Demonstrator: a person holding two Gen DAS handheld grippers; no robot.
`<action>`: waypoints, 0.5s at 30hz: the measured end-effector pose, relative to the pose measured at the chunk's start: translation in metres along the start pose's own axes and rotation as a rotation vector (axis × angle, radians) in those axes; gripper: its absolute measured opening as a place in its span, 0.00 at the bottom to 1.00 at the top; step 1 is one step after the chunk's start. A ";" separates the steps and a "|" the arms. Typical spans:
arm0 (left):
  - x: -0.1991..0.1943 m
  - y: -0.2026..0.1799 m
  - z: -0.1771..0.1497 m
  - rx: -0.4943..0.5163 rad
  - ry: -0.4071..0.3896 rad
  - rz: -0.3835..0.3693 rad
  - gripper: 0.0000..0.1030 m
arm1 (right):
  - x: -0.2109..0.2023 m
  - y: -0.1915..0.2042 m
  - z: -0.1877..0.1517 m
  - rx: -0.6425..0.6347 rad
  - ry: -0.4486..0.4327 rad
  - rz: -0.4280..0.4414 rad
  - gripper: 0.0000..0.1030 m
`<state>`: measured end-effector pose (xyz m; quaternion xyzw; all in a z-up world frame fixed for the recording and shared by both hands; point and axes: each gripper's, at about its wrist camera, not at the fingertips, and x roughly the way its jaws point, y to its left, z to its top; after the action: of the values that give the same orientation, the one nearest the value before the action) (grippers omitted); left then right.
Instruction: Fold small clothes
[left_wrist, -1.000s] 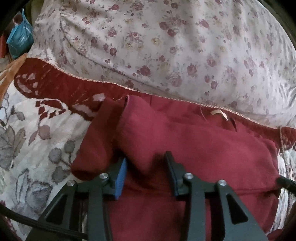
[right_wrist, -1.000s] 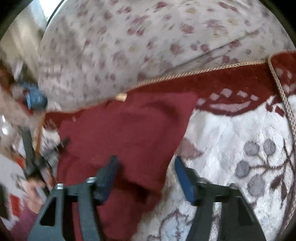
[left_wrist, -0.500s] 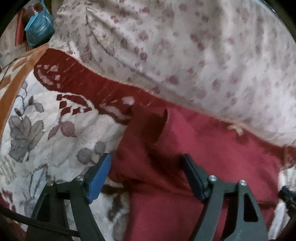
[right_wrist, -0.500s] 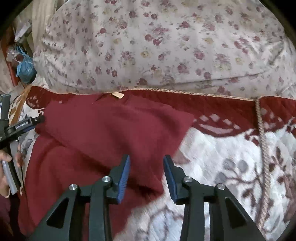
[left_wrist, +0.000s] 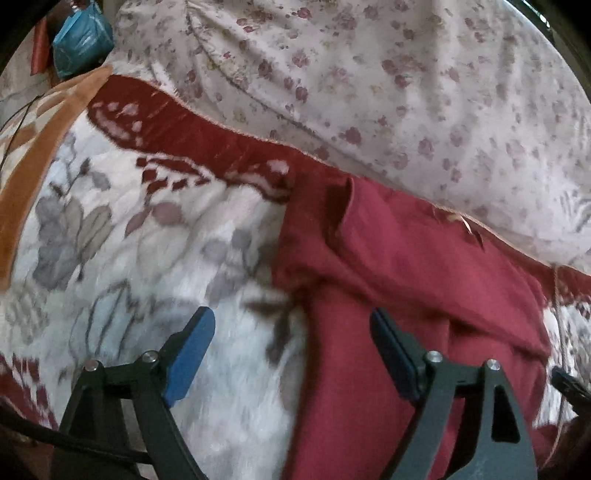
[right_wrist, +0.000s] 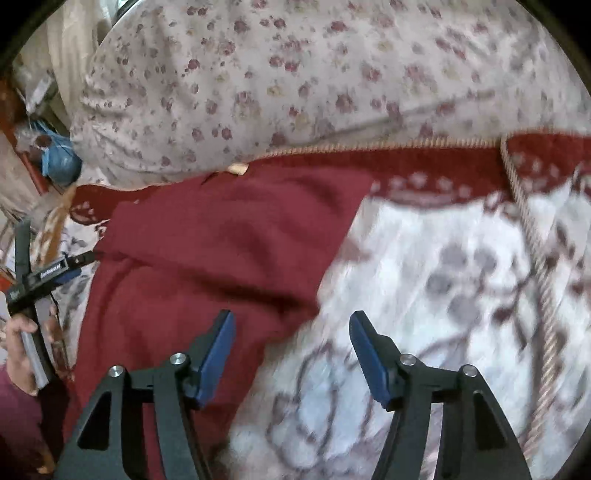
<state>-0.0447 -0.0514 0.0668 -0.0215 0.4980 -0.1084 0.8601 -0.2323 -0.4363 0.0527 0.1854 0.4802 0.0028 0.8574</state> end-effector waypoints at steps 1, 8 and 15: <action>-0.003 0.002 -0.006 -0.004 0.004 -0.005 0.82 | 0.005 0.001 -0.004 0.011 0.011 0.018 0.67; -0.038 0.013 -0.052 0.011 0.040 -0.042 0.82 | 0.027 0.038 -0.017 -0.121 -0.071 -0.125 0.22; -0.072 0.024 -0.097 0.066 0.051 -0.065 0.86 | 0.000 0.041 -0.014 -0.219 -0.124 -0.256 0.07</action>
<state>-0.1591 -0.0066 0.0754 -0.0066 0.5150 -0.1529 0.8434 -0.2367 -0.3940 0.0586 0.0281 0.4430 -0.0656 0.8937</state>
